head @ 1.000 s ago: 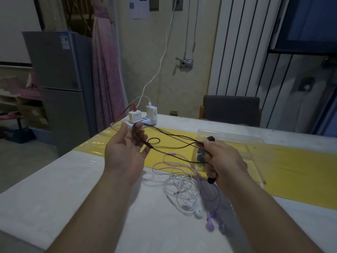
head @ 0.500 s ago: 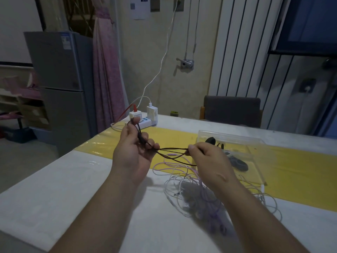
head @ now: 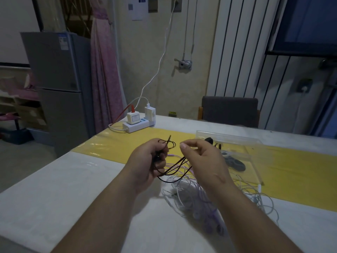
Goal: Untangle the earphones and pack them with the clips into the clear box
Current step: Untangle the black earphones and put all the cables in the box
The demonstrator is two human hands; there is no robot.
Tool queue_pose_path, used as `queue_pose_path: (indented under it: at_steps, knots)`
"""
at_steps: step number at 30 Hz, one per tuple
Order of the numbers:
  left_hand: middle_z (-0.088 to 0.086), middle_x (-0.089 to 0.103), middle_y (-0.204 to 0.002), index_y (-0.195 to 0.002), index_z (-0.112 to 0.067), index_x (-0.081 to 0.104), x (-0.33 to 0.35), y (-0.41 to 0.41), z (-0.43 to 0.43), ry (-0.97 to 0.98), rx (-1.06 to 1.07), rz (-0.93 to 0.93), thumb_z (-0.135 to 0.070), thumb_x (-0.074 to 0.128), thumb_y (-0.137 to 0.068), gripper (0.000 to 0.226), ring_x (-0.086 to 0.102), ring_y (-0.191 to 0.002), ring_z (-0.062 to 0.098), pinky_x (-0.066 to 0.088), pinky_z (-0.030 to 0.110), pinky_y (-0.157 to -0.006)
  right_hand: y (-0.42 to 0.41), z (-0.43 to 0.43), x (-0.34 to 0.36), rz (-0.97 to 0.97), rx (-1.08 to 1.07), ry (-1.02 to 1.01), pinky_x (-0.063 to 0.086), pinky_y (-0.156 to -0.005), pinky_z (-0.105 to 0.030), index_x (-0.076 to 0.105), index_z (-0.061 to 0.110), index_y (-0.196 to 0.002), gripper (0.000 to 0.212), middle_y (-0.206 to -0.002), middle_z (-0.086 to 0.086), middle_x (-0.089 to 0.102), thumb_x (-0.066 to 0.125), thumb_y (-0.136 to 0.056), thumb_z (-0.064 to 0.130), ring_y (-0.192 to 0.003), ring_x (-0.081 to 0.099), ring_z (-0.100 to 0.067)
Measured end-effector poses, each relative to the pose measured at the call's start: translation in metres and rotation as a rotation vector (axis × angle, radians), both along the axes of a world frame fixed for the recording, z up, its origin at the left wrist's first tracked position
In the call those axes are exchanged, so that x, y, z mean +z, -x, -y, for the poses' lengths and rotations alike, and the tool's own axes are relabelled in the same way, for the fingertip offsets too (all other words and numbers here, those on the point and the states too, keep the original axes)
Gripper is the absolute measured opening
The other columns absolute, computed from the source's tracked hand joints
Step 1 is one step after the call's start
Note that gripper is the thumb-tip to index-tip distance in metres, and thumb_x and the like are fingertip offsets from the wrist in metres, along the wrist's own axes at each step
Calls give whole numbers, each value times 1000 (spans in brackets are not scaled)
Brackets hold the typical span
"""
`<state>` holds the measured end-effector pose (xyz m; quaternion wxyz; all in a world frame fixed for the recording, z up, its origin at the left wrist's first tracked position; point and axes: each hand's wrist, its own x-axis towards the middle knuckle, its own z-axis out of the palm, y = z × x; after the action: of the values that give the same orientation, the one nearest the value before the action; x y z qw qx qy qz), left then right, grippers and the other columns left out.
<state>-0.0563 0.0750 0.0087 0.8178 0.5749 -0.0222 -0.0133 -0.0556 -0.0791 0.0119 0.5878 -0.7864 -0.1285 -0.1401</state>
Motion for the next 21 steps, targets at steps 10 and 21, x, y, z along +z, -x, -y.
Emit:
queue_pose_path:
  at_steps: [10, 21]
  knots:
    - [3, 36, -57, -65, -11, 48, -2, 3, 4, -148, -106, -45, -17, 38, -95, 32, 19, -43, 11, 13, 19, -41, -1, 2, 0, 0, 86, 93, 25, -41, -16, 65, 37, -109, 28, -47, 10, 38, 63, -87, 19, -42, 31, -5]
    - [6, 39, -62, -73, -9, 53, 1, 7, 5, -139, -187, 2, -20, 43, -96, 27, 24, -45, 12, 18, 21, -40, -5, 4, 1, -10, 14, 163, 30, -53, -30, 59, 24, -80, 8, -53, 6, 46, 57, -87, 22, -50, 39, -11]
